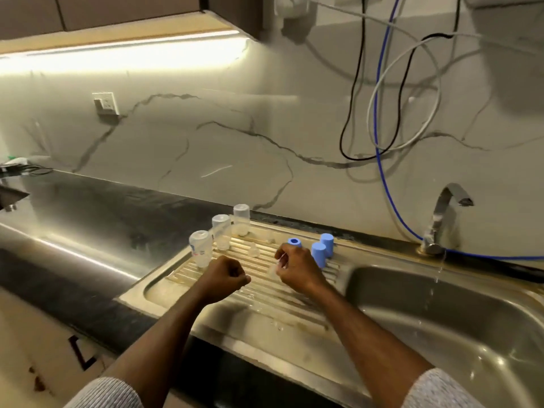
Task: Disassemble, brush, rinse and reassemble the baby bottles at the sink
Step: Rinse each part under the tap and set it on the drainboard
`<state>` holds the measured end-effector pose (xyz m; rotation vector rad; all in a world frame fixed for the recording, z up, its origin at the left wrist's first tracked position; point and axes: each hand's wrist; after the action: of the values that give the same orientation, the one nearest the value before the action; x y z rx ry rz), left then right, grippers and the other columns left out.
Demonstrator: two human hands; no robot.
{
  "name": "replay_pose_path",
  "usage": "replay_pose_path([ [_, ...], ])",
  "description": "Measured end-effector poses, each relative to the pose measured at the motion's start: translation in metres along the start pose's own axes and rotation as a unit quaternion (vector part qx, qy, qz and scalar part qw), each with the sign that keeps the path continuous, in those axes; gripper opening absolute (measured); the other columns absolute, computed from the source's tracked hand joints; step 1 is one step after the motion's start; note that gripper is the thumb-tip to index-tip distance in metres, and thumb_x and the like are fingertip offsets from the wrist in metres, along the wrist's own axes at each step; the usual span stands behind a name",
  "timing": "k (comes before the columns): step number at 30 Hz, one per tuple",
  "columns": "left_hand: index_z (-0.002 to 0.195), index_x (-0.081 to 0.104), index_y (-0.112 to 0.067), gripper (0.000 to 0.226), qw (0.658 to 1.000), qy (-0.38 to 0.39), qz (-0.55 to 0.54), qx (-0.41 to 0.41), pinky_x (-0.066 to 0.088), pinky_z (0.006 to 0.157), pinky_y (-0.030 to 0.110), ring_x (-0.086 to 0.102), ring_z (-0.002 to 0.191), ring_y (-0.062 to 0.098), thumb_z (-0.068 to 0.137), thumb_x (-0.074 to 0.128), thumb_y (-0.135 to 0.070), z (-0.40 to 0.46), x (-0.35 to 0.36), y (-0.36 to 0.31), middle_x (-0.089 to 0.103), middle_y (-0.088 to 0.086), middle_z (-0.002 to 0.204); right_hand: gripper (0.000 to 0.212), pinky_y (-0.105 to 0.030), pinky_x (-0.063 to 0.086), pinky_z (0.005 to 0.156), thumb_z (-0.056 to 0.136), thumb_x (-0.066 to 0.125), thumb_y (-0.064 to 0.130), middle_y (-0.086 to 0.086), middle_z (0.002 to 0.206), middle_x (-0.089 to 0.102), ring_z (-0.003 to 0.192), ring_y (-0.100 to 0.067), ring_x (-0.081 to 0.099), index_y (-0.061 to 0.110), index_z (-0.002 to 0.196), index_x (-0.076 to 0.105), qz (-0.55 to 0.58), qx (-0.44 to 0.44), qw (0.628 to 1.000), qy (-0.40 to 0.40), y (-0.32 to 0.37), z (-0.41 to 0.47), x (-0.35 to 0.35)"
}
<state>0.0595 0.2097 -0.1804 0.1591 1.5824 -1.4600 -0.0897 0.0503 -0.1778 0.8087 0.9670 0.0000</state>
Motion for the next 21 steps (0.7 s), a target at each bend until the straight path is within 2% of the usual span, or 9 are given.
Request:
replay_pose_path([
  [3, 0.066, 0.071, -0.014, 0.020, 0.999, -0.023, 0.011, -0.023, 0.053, 0.060, 0.027, 0.065, 0.057, 0.006, 0.083, 0.079, -0.018, -0.007, -0.020, 0.022, 0.070, -0.001, 0.061, 0.018, -0.035, 0.056, 0.075, 0.085, 0.061, 0.014, -0.001, 0.092, 0.070, 0.084, -0.017, 0.065, 0.030, 0.094, 0.061, -0.004, -0.005, 1.000, 0.030, 0.024, 0.012, 0.028],
  [6, 0.065, 0.070, -0.013, 0.021, 0.998, -0.048, 0.011, -0.044, 0.056, 0.065, 0.034, 0.066, 0.059, 0.011, 0.083, 0.079, -0.016, -0.011, -0.034, 0.040, 0.070, 0.000, 0.060, 0.015, -0.032, 0.055, 0.075, 0.086, 0.064, 0.013, 0.000, 0.095, 0.070, 0.085, -0.016, 0.065, 0.027, 0.091, 0.064, -0.015, -0.012, 0.999, 0.045, 0.043, 0.024, 0.049],
  [11, 0.070, 0.070, -0.014, 0.018, 0.996, -0.057, 0.019, -0.072, 0.052, 0.065, 0.026, 0.065, 0.060, 0.009, 0.085, 0.079, -0.017, -0.010, -0.047, 0.058, 0.070, -0.001, 0.065, 0.020, -0.024, 0.049, 0.072, 0.086, 0.066, 0.007, -0.001, 0.093, 0.071, 0.083, -0.015, 0.065, 0.027, 0.087, 0.068, -0.024, -0.013, 0.999, 0.045, 0.065, 0.046, 0.078],
  [15, 0.073, 0.070, -0.018, 0.016, 0.995, -0.049, 0.019, -0.083, 0.050, 0.066, 0.024, 0.067, 0.066, 0.010, 0.086, 0.079, -0.019, -0.009, -0.051, 0.064, 0.071, -0.002, 0.070, 0.020, -0.031, 0.056, 0.078, 0.089, 0.065, 0.007, -0.001, 0.097, 0.071, 0.087, -0.015, 0.066, 0.026, 0.090, 0.070, -0.019, -0.009, 0.999, 0.041, 0.072, 0.052, 0.092],
  [18, 0.074, 0.071, -0.018, 0.015, 0.996, -0.049, 0.016, -0.080, 0.051, 0.067, 0.024, 0.067, 0.067, 0.010, 0.086, 0.078, -0.018, -0.009, -0.049, 0.063, 0.071, -0.002, 0.072, 0.026, -0.034, 0.058, 0.083, 0.088, 0.065, 0.005, -0.002, 0.102, 0.071, 0.091, -0.017, 0.066, 0.026, 0.101, 0.072, -0.008, 0.008, 0.999, 0.037, 0.070, 0.050, 0.096],
  [21, 0.075, 0.072, -0.014, 0.013, 0.996, -0.050, 0.008, -0.075, 0.054, 0.067, 0.026, 0.068, 0.068, 0.011, 0.086, 0.078, -0.017, -0.009, -0.044, 0.061, 0.071, 0.000, 0.072, 0.039, -0.030, 0.055, 0.081, 0.081, 0.073, 0.001, 0.000, 0.105, 0.068, 0.095, -0.017, 0.065, 0.024, 0.112, 0.070, 0.002, 0.021, 0.999, 0.050, 0.065, 0.047, 0.088],
])
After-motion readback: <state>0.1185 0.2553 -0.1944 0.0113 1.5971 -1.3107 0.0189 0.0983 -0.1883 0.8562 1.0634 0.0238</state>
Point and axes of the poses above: each hand's wrist, its own z-axis towards the middle knuckle, its own x-axis out of the palm, y = z × x
